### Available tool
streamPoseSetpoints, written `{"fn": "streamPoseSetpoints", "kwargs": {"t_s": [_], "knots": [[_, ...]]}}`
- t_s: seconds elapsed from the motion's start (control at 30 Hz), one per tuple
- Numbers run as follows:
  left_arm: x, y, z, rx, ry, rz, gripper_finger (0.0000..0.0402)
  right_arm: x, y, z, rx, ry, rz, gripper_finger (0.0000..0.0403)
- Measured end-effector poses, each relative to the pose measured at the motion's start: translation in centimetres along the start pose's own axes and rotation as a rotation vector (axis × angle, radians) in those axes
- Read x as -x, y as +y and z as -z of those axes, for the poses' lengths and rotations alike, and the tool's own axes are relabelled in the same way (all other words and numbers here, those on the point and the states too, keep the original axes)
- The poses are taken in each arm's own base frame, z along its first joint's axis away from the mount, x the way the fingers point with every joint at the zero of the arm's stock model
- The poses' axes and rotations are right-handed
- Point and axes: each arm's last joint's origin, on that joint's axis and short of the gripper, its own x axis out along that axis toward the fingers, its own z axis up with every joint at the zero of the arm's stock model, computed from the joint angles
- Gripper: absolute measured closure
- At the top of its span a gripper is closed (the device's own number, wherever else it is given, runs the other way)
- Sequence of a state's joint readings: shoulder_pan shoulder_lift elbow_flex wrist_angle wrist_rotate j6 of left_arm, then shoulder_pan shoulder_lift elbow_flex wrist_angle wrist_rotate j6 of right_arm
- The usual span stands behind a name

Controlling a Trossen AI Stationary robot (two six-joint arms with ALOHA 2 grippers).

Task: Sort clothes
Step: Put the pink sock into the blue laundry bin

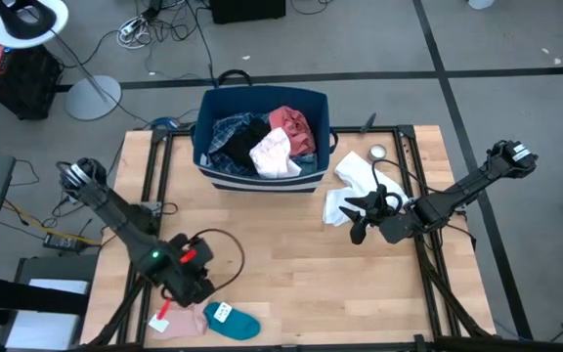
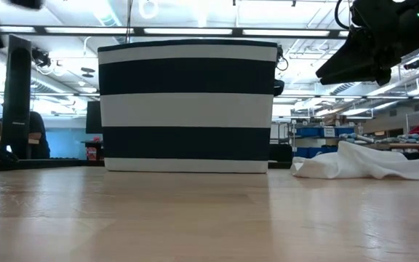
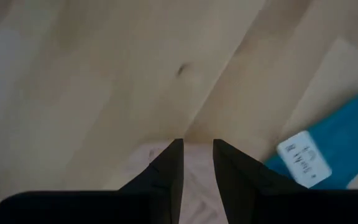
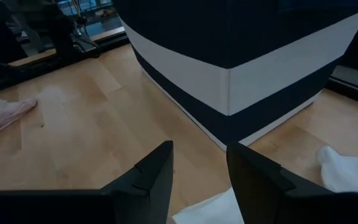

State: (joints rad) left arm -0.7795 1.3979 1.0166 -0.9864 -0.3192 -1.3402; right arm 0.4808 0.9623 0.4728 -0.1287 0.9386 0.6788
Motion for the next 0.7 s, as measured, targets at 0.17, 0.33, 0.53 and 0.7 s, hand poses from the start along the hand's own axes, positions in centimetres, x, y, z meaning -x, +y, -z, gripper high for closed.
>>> {"fn": "streamPoseSetpoints", "kwargs": {"t_s": [0.17, 0.33, 0.53, 0.7], "knots": [[-1.3, 0.4, 2.7, 0.11, 0.021, 0.011, 0.031, 0.0, 0.0, 0.0, -0.001, -0.001, 0.0, 0.0252], [-3.0, 1.0, 4.2, 0.164, 0.077, 0.04, 0.031, 0.0, 0.1, -0.1, -0.009, -0.006, -0.004, 0.0252], [-5.3, 2.3, 5.2, 0.198, 0.084, 0.038, 0.031, 0.0, 0.2, -0.2, -0.023, -0.014, -0.011, 0.0252], [-6.9, 4.0, 6.0, 0.249, 0.103, -0.013, 0.031, 0.0, 0.2, -0.2, -0.023, -0.014, -0.011, 0.0252]]}}
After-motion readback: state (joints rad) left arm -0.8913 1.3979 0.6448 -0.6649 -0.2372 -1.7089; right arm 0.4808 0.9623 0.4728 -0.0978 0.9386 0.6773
